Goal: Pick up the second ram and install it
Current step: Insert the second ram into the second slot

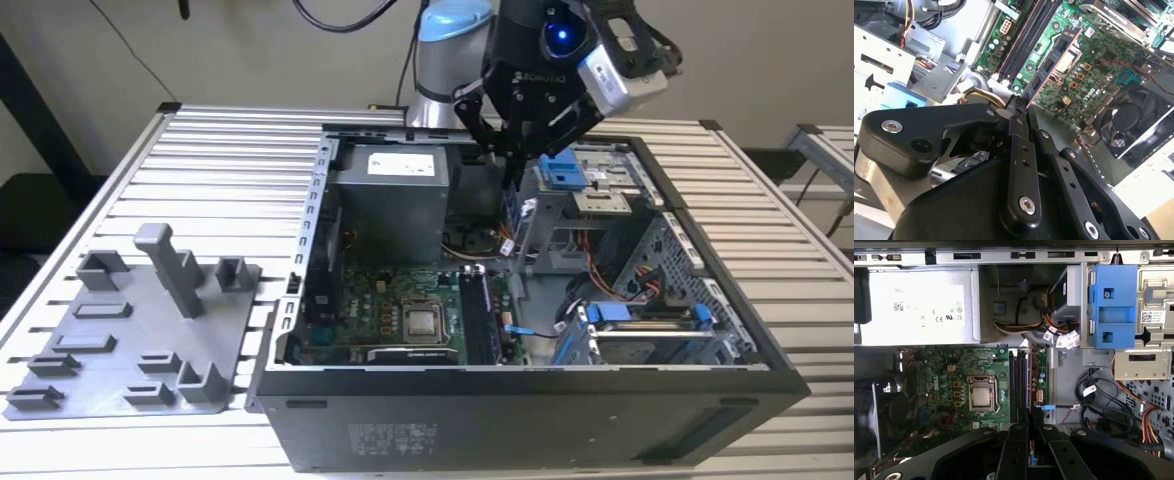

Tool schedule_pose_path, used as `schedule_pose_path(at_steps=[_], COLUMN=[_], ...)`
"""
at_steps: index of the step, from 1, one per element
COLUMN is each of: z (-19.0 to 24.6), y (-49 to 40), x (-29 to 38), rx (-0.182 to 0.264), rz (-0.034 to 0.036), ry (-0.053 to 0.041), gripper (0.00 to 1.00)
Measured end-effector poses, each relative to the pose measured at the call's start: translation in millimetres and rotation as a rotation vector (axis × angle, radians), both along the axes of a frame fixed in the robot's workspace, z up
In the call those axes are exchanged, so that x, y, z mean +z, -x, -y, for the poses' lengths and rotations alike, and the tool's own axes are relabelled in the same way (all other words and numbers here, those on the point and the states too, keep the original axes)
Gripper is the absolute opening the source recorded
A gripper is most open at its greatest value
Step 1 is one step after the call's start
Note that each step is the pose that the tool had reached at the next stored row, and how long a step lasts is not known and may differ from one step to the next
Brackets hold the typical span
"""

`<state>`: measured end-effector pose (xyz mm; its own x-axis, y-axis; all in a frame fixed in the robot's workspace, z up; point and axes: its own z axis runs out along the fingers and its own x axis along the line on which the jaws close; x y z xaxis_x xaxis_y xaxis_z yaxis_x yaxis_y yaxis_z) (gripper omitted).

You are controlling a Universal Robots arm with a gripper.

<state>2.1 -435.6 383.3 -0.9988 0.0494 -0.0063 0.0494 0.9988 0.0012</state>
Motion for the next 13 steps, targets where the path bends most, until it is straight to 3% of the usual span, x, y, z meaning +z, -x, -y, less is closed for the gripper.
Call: schedule_pose_path(at_steps=[9,13], z=[4.8,5.1], y=[0.0,0.0], x=[-8.8,-11.2], rx=[0.0,0.0], rz=[-0.0083,-0.0089], ry=[0.0,0.0001], gripper=[0.14,0.14])
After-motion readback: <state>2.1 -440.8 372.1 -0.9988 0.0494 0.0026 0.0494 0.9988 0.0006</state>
